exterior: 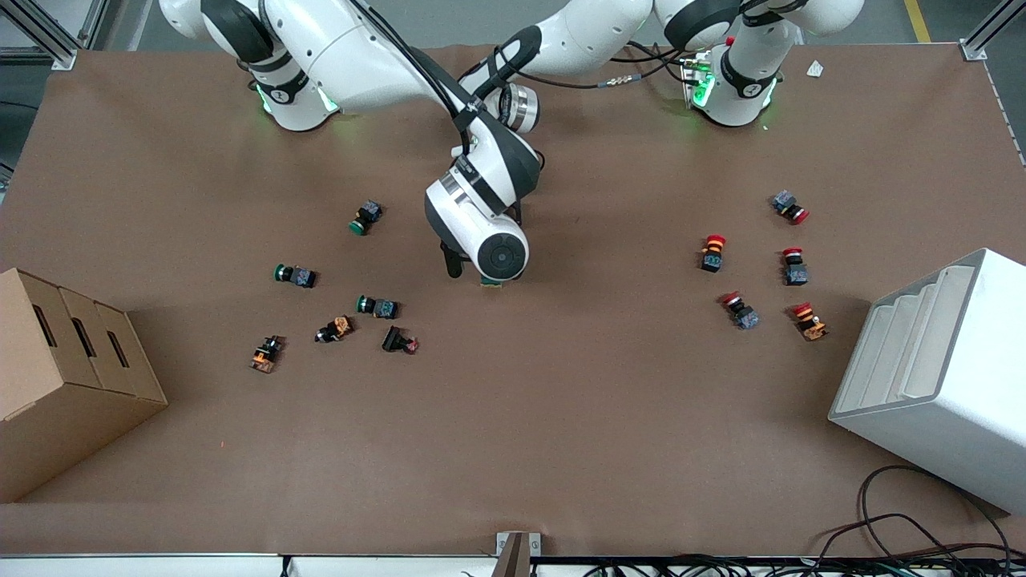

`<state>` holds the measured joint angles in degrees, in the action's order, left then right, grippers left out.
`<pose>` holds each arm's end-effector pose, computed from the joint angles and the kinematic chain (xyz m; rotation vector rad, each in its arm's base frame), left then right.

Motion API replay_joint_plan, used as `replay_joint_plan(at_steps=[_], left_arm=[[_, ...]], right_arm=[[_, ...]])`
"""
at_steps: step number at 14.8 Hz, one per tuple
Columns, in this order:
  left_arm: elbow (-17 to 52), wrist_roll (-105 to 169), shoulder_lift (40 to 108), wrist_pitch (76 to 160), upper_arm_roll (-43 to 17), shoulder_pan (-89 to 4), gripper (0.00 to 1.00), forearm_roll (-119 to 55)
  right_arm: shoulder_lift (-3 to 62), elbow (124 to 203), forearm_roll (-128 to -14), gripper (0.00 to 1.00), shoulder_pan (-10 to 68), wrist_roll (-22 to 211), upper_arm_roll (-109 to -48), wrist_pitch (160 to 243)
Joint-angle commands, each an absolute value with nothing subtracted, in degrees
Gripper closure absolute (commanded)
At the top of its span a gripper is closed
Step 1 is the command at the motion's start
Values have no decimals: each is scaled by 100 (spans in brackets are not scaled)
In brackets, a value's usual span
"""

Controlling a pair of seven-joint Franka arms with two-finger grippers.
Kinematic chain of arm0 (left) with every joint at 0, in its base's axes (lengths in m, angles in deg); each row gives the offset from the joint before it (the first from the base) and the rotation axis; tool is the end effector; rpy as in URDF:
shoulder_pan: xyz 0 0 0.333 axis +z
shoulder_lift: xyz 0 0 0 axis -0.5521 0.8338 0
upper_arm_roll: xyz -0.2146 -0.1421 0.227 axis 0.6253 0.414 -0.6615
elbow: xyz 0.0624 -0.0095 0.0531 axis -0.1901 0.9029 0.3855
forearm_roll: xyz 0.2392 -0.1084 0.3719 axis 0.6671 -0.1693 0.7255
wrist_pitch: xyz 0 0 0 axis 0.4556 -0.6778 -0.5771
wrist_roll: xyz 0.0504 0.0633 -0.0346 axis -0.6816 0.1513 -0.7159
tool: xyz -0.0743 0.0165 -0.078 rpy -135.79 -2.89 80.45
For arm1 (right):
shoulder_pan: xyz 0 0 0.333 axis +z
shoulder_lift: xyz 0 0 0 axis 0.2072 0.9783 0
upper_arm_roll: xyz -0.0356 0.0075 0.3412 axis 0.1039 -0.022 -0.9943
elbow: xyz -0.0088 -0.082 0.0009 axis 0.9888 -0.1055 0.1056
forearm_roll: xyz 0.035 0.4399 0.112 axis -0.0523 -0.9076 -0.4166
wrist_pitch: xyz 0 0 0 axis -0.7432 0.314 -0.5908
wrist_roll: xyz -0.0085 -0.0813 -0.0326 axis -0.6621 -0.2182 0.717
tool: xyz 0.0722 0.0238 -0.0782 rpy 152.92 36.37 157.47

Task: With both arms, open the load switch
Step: 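Press the white lever fully over with the right gripper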

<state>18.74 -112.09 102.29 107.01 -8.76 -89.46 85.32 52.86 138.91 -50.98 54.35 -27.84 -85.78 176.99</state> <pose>0.2191 -0.6375 0.0228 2.5385 -0.0127 1.7094 0.5250 0.5452 0.2139 2.0309 -1.6620 -0.5324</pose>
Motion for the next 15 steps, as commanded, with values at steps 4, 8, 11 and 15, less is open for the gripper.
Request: replay_joint_plan(at_steps=[4, 8, 11, 15], left_arm=[[1897, -11338, 10448, 10945, -843, -9090, 0, 8387], [2038, -11084, 10440, 10806, -861, -9064, 0, 8439], [2030, -11066, 10440, 10770, -861, -9055, 0, 8448], [2047, -11030, 10440, 10770, -878, -9029, 0, 8474]], right_arm=[[5294, 14063, -5082, 0, 5476, -2759, -8575, 17753], [5303, 14143, -5029, 0, 5511, -2759, -8575, 17850], [5303, 14222, -4968, 0, 5546, -2759, -8566, 17876], [5303, 14222, -4941, 0, 5564, -2750, -8566, 17894]])
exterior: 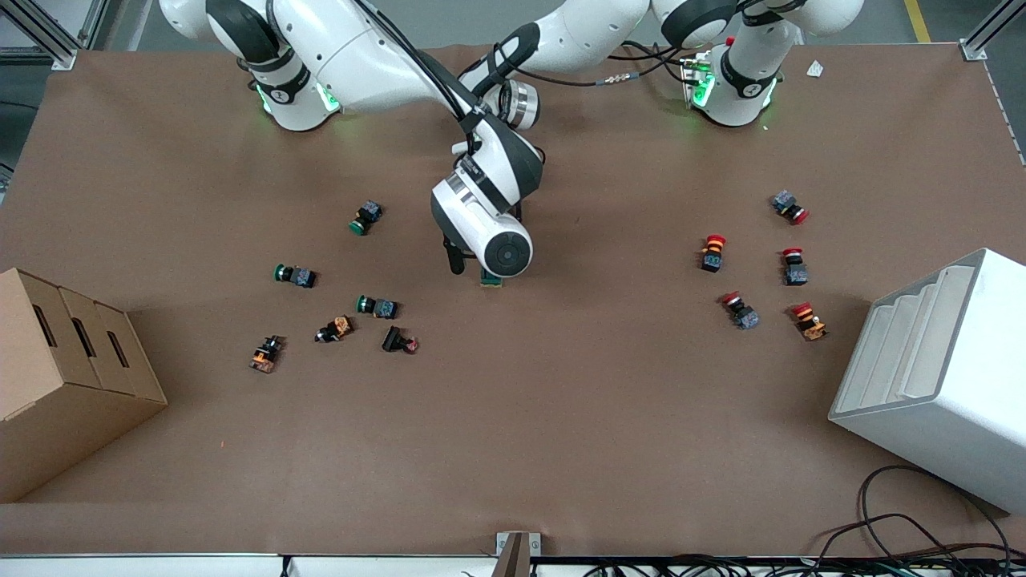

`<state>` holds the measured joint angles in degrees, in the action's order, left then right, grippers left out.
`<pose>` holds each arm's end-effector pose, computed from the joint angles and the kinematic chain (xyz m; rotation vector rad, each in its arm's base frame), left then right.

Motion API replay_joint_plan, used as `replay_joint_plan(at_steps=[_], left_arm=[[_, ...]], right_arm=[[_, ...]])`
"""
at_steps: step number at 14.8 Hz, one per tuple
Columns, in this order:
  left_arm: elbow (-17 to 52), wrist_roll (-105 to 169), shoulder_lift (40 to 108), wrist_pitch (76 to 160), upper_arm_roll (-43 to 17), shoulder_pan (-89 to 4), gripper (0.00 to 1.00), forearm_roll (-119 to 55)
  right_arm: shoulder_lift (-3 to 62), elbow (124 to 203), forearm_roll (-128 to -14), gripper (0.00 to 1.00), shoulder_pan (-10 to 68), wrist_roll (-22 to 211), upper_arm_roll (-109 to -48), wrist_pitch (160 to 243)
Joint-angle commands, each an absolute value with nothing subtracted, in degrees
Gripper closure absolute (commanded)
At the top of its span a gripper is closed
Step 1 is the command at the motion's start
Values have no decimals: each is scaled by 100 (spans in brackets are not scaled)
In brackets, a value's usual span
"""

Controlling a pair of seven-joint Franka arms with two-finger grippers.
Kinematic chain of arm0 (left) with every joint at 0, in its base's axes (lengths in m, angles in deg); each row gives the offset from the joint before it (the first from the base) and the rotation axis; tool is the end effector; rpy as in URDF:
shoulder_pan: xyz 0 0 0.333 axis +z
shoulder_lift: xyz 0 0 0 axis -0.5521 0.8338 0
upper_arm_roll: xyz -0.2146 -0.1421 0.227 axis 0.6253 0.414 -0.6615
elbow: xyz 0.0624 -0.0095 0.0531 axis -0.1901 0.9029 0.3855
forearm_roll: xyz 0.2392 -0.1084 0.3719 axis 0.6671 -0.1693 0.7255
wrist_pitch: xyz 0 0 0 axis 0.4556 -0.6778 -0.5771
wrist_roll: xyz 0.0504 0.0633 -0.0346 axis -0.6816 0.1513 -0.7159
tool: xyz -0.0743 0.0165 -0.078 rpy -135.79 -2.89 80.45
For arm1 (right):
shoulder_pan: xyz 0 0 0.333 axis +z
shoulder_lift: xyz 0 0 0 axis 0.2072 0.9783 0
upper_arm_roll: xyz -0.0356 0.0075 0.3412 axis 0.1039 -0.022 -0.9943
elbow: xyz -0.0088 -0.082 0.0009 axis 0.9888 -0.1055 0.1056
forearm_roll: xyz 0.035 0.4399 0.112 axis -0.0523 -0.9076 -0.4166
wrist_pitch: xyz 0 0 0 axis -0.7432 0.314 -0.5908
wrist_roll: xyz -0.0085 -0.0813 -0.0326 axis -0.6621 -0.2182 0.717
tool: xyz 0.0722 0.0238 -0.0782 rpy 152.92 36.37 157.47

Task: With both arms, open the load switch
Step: 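Press the white lever fully over with the right gripper, then withdraw the right gripper from the switch while the left gripper holds it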

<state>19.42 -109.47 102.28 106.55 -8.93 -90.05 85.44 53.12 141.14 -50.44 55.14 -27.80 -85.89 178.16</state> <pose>0.2123 -0.6341 0.0191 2.5565 -0.0953 1.7350 0.5103 0.5456 0.1934 2.0199 -1.6369 -0.5152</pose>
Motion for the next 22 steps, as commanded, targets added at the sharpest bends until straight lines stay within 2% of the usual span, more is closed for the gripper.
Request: replay_joint_plan(at_steps=[1, 5, 8, 14, 18, 22], left_arm=[[2047, -11013, 10440, 10761, -896, -9029, 0, 8475], [2073, -10995, 10440, 10761, -966, -9055, 0, 8483], [2100, -10995, 10422, 10761, -1036, -9055, 0, 8501], [2328, -10768, 10124, 10787, -975, -8985, 1, 8580], [2258, -10041, 9948, 10840, -826, -8950, 0, 7854], [1820, -9046, 9868, 10840, -720, -8941, 1, 6894]], right_arm=[[5294, 14205, -4941, 0, 5555, -2698, -8566, 17868], [5128, 14055, -4732, 0, 5363, -1926, -8513, 17815], [4935, 14020, -4564, 0, 4880, -628, -8505, 17815], [4117, 14037, -4169, 0, 3360, 3062, -8469, 17350], [3775, 14064, -3518, 0, 2604, 5252, -8469, 17226], [3405, 14064, -3264, 0, 1795, 7423, -8469, 17156]])
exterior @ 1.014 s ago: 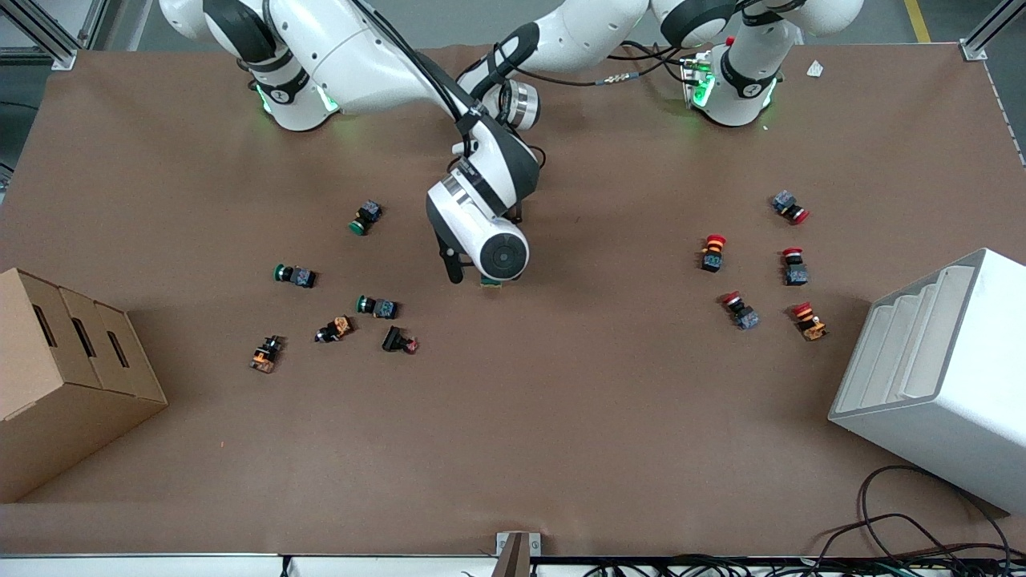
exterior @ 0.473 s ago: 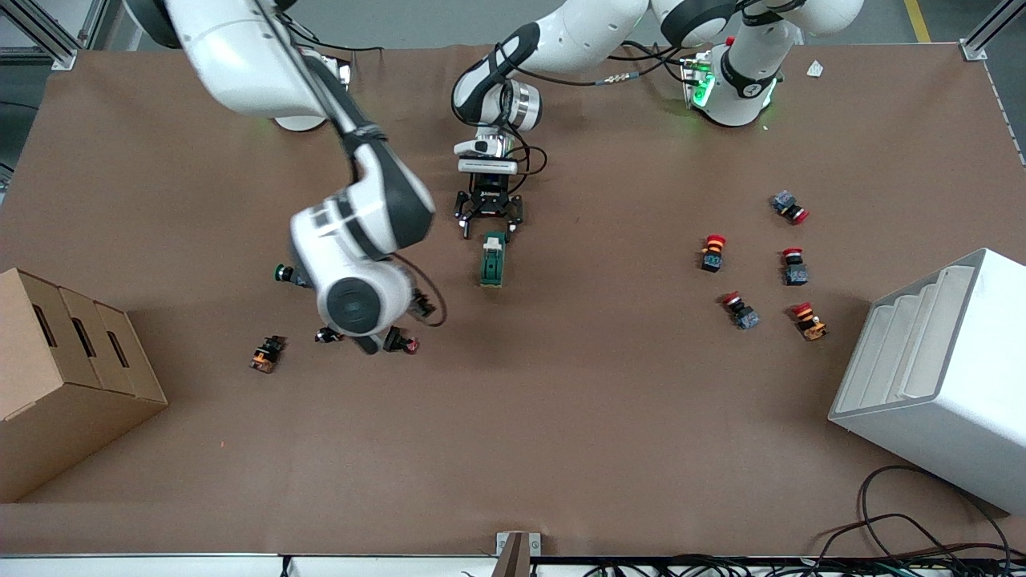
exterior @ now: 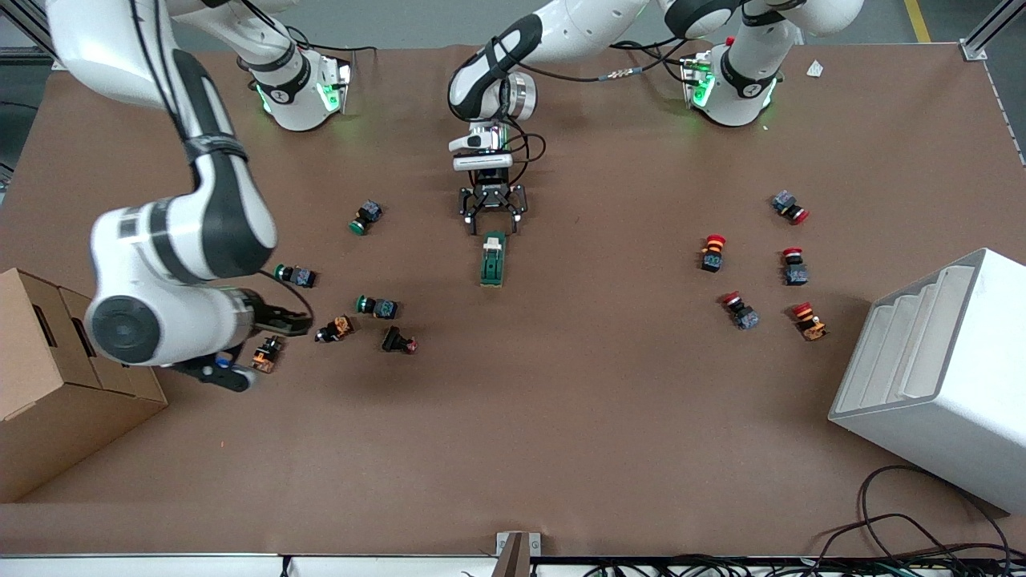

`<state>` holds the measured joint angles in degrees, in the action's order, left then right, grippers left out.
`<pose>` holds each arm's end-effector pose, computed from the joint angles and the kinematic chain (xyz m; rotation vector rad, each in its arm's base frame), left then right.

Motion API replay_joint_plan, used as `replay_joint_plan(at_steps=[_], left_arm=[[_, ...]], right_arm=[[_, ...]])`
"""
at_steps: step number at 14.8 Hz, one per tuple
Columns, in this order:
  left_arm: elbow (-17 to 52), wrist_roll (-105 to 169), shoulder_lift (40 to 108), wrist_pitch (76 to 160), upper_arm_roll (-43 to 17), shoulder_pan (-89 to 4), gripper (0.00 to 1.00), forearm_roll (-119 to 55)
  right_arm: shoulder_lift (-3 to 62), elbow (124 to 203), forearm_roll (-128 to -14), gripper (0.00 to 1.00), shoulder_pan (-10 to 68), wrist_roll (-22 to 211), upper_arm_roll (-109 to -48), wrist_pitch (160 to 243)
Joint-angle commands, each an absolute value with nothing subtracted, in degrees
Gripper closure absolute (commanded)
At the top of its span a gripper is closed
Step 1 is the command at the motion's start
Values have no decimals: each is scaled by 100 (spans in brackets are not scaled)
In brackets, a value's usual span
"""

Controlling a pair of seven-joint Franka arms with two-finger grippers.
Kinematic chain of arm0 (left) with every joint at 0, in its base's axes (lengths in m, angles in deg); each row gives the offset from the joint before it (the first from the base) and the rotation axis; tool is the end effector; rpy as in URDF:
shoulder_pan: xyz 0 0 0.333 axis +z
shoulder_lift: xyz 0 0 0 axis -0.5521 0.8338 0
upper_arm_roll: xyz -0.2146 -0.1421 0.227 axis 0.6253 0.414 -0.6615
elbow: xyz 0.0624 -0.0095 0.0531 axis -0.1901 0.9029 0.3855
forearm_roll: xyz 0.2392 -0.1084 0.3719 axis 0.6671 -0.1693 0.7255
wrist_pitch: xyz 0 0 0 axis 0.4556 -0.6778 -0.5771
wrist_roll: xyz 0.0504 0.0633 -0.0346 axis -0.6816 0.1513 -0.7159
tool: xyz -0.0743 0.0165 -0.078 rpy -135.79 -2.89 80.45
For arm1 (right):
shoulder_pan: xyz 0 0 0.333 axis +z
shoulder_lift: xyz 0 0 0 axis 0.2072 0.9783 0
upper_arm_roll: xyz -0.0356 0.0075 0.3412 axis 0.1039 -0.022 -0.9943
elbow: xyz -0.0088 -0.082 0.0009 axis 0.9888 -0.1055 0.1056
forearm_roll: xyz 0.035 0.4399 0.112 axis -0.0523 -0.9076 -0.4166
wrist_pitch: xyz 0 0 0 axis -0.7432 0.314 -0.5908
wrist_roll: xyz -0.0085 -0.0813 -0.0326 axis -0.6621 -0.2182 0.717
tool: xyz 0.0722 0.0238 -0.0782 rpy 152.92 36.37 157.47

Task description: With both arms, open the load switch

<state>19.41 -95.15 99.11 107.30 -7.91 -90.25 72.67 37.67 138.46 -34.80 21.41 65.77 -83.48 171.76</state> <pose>0.2031 -0.6390 0.0476 -2.5748 0.1742 -1.5358 0.7399 0.1178 0.4102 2.9845 -0.3976 -0.5105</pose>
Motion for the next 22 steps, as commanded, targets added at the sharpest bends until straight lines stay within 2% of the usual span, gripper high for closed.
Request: replay_joint_plan(at_steps=[1, 6, 11, 16, 22], left_arm=[[1688, -8861, 9860, 10840, -711, -8941, 0, 6762], [968, -7271, 9596, 10840, -27, -8196, 0, 5585], [54, -6227, 9429, 10779, 422, -7571, 0, 4760], [-431, -4197, 8561, 10770, 431, -6763, 0, 2863], [-651, -2156, 7664, 10770, 449, -5454, 0, 884]], right_arm=[[3326, 14055, -3141, 0, 1654, 7837, -8469, 17164], [2808, 14020, -3087, 0, 1082, 8878, -8469, 17156], [2578, 13897, -2648, 0, 1082, 8861, -8487, 16867], [2578, 13555, -2718, 0, 1055, 8870, -8531, 16612], [2596, 13378, -2753, 0, 1160, 8835, -8566, 16234]])
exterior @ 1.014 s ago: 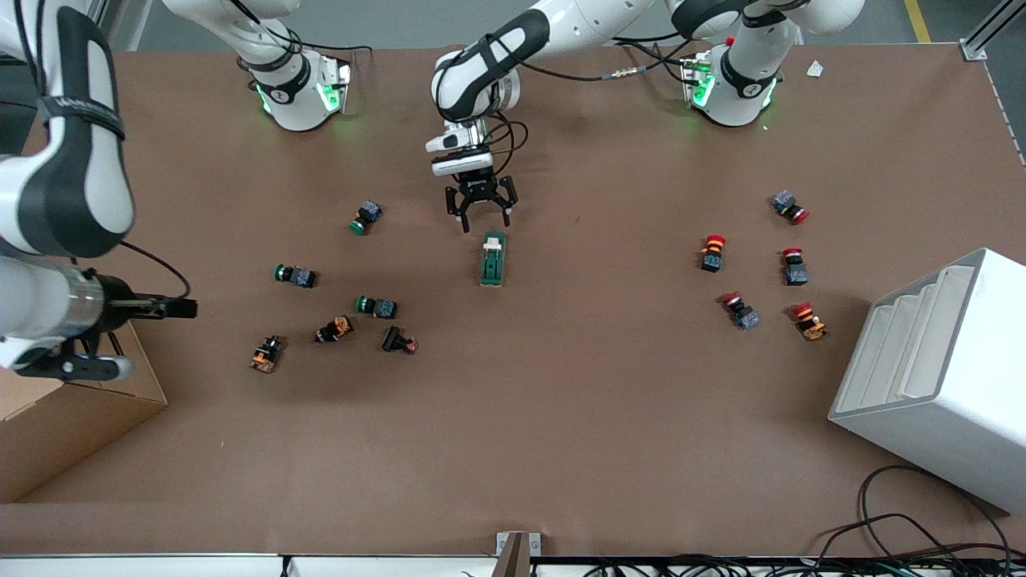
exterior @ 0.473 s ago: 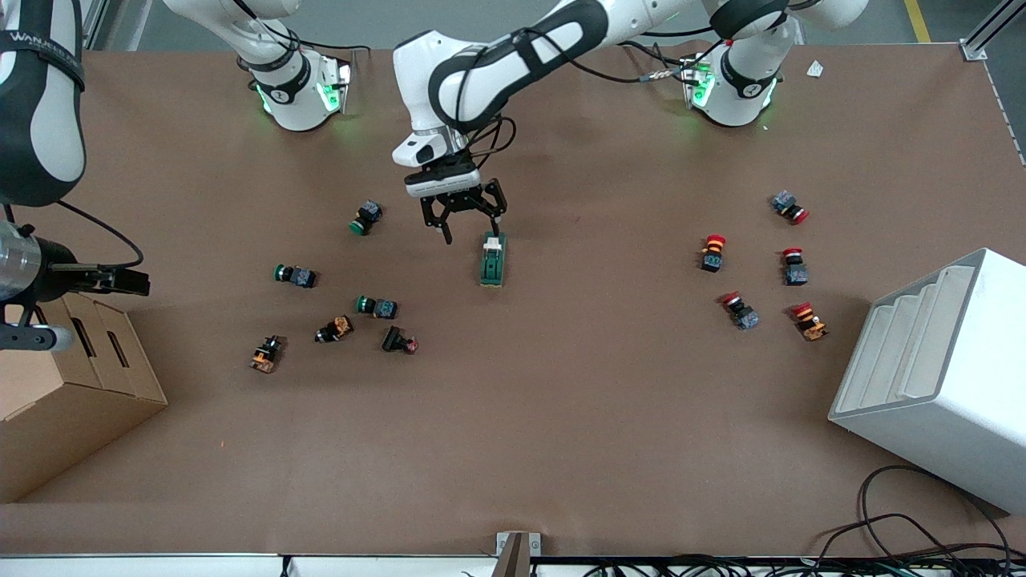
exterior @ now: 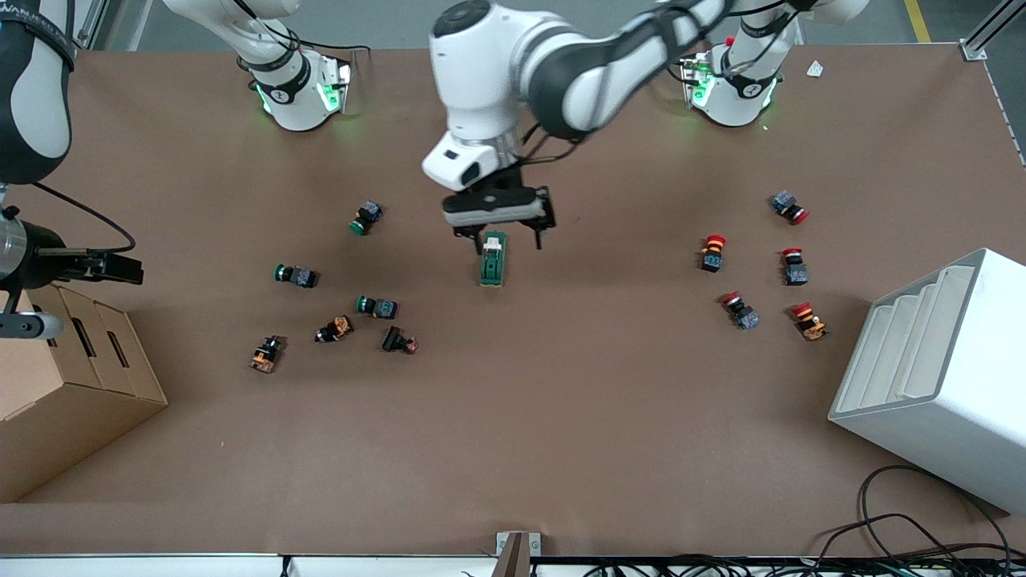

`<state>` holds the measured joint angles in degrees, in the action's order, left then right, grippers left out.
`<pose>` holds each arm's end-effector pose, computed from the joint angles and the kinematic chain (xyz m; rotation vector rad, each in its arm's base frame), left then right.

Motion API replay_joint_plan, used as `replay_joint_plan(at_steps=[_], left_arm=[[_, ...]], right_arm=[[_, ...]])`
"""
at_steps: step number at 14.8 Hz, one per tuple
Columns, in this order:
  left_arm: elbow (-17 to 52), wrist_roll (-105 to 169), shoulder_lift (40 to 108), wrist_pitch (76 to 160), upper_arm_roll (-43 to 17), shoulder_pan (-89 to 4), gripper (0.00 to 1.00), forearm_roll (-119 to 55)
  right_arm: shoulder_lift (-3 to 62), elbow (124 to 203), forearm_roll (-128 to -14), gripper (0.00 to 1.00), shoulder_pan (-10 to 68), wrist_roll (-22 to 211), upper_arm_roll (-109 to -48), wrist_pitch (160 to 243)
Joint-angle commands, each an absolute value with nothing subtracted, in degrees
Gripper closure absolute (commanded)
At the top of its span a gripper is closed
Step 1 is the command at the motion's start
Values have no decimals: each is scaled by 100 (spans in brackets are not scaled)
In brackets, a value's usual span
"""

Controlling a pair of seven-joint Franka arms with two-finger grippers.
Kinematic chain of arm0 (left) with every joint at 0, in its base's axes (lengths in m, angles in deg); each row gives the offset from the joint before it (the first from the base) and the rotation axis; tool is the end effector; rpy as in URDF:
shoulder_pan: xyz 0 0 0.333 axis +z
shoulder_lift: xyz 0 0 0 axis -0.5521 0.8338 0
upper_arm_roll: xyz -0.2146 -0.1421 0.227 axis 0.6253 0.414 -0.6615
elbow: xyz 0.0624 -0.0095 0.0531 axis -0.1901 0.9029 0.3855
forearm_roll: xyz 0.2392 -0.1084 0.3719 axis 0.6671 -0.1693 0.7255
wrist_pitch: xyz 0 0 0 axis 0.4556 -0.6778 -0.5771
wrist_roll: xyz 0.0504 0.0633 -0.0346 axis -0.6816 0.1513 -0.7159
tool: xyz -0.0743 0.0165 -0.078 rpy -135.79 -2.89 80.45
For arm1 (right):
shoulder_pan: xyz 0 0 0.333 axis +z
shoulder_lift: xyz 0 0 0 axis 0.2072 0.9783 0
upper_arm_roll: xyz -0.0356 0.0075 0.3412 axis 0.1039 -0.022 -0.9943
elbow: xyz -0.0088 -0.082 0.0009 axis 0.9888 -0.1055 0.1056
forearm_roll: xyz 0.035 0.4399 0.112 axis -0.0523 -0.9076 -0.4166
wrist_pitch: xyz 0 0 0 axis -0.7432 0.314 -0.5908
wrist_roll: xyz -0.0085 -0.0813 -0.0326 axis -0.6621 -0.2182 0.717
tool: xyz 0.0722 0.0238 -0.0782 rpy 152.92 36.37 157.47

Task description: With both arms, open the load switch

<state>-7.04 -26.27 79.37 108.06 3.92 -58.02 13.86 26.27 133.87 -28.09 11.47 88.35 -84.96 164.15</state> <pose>0.5240 -0.5870 0.4910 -3.0293 -0.0326 -0.5164 0.7073 -0.0106 0.5898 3.0280 -0.0440 -0.3029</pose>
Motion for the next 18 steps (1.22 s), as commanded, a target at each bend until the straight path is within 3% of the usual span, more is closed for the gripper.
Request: replay_joint_plan(at_steps=[1, 7, 11, 15, 18], left_arm=[[-651, -1797, 7506, 10752, 449, -5234, 0, 568], [-774, -80, 7153, 10533, 458, -4195, 0, -648], [-634, 699, 6521, 10409, 318, -3721, 0, -1322], [-362, 1912, 5897, 10059, -850, -3676, 0, -2475], [-89, 3011, 5405, 9409, -1473, -3659, 0, -2503]], right_arm=[[2587, 13378, -2822, 0, 1239, 8826, -8575, 16120], [2315, 13440, -3474, 0, 915, 8799, -8513, 15890], [2008, 13719, -3465, 0, 950, 8808, -8531, 15978], [1358, 14484, -3394, 0, 1072, 8825, -8540, 16277], [1208, 14565, -3325, 0, 1178, 8825, -8513, 16268]])
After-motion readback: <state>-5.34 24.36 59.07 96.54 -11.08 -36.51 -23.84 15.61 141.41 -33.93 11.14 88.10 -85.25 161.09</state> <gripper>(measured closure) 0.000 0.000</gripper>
